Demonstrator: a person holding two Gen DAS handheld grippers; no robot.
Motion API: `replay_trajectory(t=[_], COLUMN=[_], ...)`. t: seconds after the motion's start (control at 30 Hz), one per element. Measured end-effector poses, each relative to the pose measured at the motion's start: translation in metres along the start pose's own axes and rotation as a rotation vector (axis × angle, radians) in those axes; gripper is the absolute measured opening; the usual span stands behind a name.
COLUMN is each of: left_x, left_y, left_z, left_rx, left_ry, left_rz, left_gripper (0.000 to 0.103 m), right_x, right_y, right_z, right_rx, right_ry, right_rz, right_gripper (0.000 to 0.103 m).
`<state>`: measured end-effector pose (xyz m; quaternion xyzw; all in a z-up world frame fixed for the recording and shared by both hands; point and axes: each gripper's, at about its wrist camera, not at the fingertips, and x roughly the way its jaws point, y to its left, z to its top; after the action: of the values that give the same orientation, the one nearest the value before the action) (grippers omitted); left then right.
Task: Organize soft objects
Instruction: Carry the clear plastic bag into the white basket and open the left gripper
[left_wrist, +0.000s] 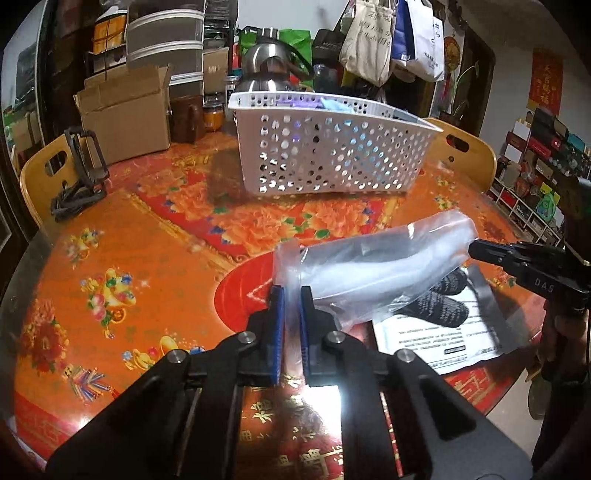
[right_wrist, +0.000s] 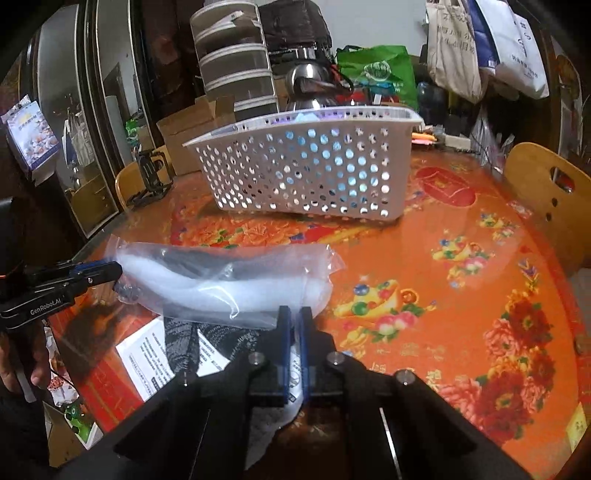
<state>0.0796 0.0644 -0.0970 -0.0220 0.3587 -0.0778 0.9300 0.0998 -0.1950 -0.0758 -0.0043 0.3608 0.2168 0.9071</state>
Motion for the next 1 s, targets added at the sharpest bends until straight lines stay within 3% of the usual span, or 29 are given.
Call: replay_trajectory(t=[0.63,1.0], left_x=[-0.014,-0.055], left_y=[0.001,-0.004], left_z=[0.002,0.03], left_rx=[-0.002,0.008], left_ry=[-0.025,-0.127], left_rz=[0.0,-0.008], left_gripper=[0.005,0.005], right_x=[-0.019,-0.057], right_y=[-0.003,0.009], right_z=[-0.001,0.027], right_rx=[0.011,-0.044], right_ry=[-0.025,-0.113], right_rz=[0.003,-0.014], right_gripper=[0.0,0.0])
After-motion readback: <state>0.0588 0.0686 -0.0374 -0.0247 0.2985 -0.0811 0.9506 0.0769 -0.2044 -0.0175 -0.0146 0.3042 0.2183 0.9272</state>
